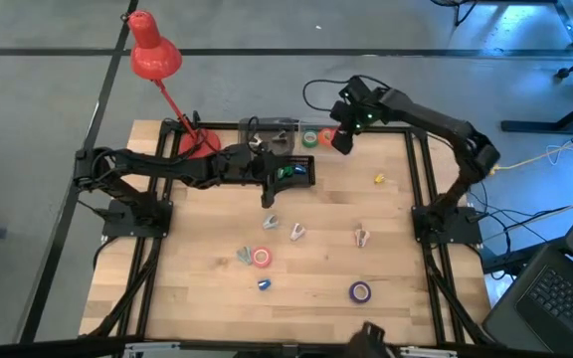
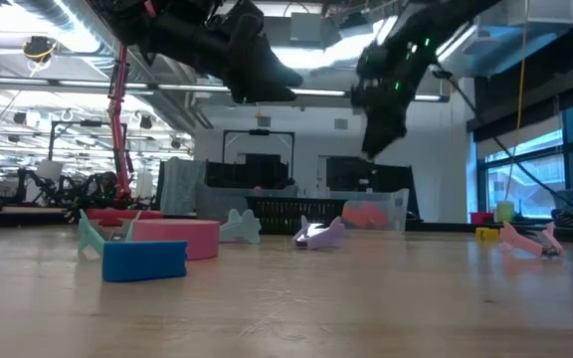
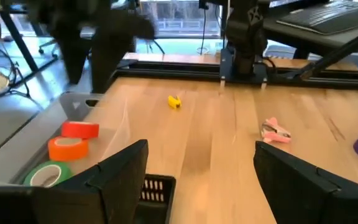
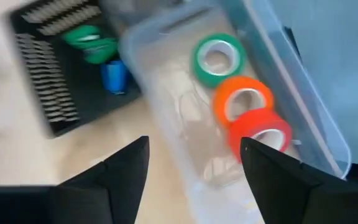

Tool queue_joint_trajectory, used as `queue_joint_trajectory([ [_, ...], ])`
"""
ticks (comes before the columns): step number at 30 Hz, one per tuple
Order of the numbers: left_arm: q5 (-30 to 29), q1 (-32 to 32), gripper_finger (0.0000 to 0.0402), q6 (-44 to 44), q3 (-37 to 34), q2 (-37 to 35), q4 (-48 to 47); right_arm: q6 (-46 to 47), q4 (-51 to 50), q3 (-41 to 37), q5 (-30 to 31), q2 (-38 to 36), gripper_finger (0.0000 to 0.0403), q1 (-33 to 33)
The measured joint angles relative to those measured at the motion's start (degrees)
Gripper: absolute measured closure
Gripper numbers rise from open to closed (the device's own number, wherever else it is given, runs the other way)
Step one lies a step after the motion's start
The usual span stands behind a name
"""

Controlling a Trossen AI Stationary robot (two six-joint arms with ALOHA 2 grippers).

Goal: Pick and place Stapler, Stapler remover, tape
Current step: Put the yellow stapler into the black bin

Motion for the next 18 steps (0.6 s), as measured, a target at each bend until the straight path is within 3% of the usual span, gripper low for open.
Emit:
queue_joint_trajectory([
  [7, -5.9, -1.5, 0.0119, -0.9, -1.2, -6.9, -13.5, 4.5, -2.7, -8.2, -1.6, -12.3, 0.0169, 7.2],
  [12, -9.7, -4.1, 0.0119, -2.7, -7.7, -12.3, -10.5, 11.1, -1.0, -20.8, -1.7, -22.2, 0.0174, 12.9],
  [18, -8.8, -7.6, 0.0119, -8.0, -13.9, -19.3, -9.5, 21.9, 3.1, -34.3, -1.7, -32.6, 0.0174, 19.8],
])
